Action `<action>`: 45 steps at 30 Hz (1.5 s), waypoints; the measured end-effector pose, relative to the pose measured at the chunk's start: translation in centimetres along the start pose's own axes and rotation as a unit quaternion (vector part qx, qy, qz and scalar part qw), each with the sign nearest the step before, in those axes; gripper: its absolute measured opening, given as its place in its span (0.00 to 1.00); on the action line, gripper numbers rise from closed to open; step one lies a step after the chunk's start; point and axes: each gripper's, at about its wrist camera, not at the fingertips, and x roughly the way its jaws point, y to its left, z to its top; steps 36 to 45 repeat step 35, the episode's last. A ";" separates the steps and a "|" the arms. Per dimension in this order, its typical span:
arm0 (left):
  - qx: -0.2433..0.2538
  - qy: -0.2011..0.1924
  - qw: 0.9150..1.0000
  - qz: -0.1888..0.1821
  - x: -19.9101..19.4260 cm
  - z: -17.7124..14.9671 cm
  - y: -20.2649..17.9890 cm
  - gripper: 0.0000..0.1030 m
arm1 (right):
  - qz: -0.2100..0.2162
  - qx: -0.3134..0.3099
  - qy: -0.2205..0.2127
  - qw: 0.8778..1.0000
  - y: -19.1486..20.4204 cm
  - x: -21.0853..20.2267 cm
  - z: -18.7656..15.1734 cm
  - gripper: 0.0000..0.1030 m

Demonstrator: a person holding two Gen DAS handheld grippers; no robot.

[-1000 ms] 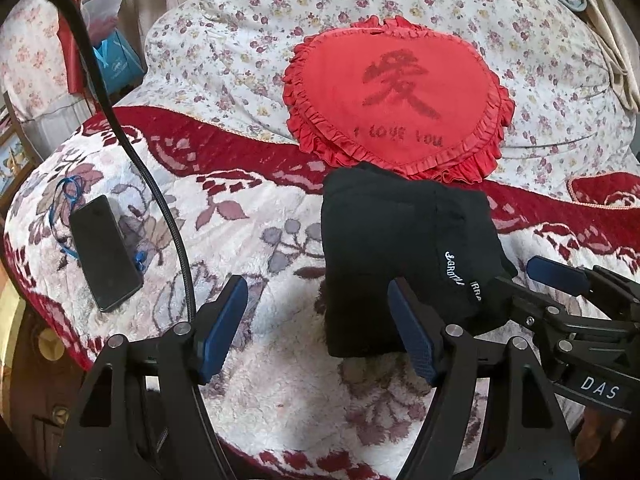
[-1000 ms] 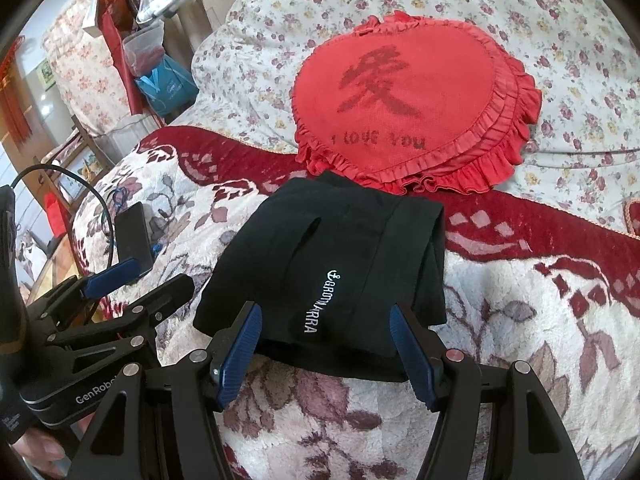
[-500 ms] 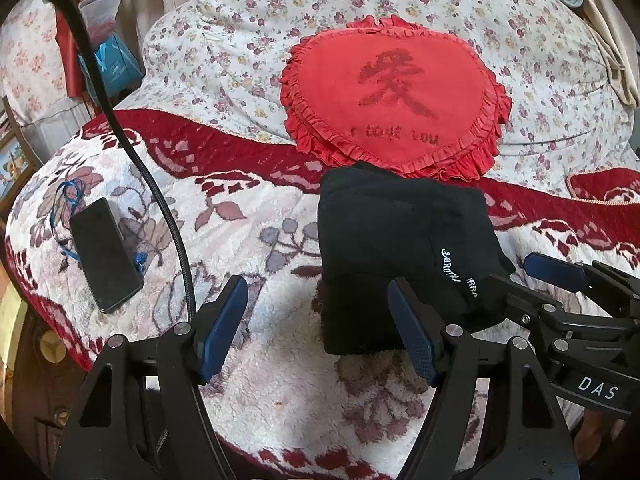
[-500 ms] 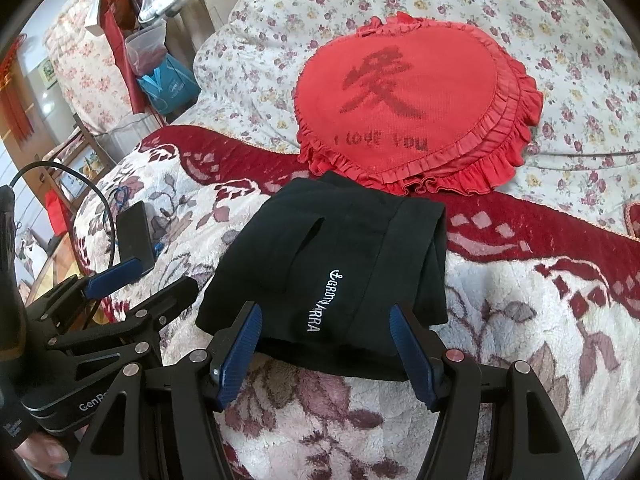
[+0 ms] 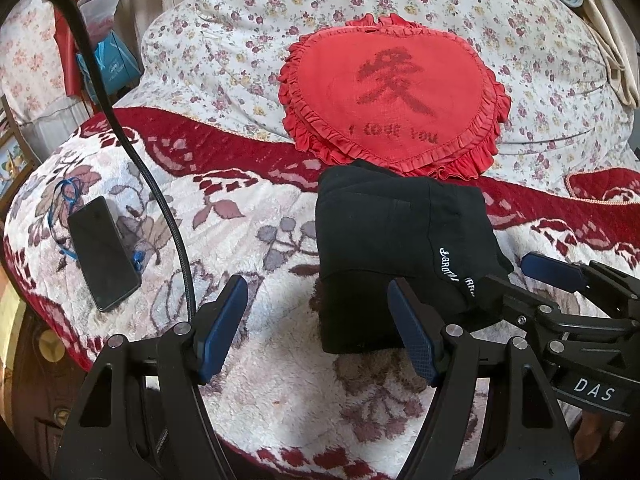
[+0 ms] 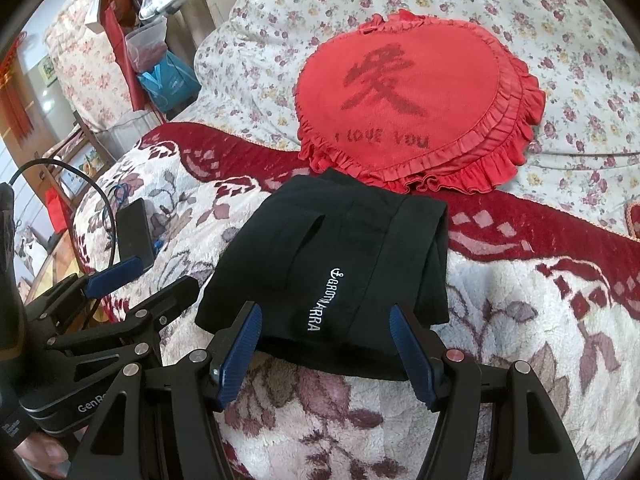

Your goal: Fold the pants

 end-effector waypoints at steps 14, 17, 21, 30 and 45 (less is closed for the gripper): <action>0.001 0.003 1.000 -0.001 0.2 0.0 0.1 0.71 | 0.000 -0.006 0.007 1.000 0.2 0.3 0.1 0.63; 0.001 0.004 1.000 -0.001 0.2 0.0 0.1 0.71 | -0.001 -0.005 0.008 1.000 0.2 0.3 0.1 0.63; 0.000 0.005 1.000 -0.002 0.3 0.0 0.1 0.71 | 0.000 -0.005 0.008 1.000 0.2 0.4 0.1 0.63; 0.005 0.003 1.000 -0.002 0.5 -0.1 0.0 0.71 | -0.002 -0.001 0.009 1.000 0.0 0.5 0.0 0.63; 0.002 0.009 1.000 -0.003 0.6 -0.1 -0.1 0.71 | -0.002 -0.001 0.011 1.000 -0.1 0.5 0.0 0.63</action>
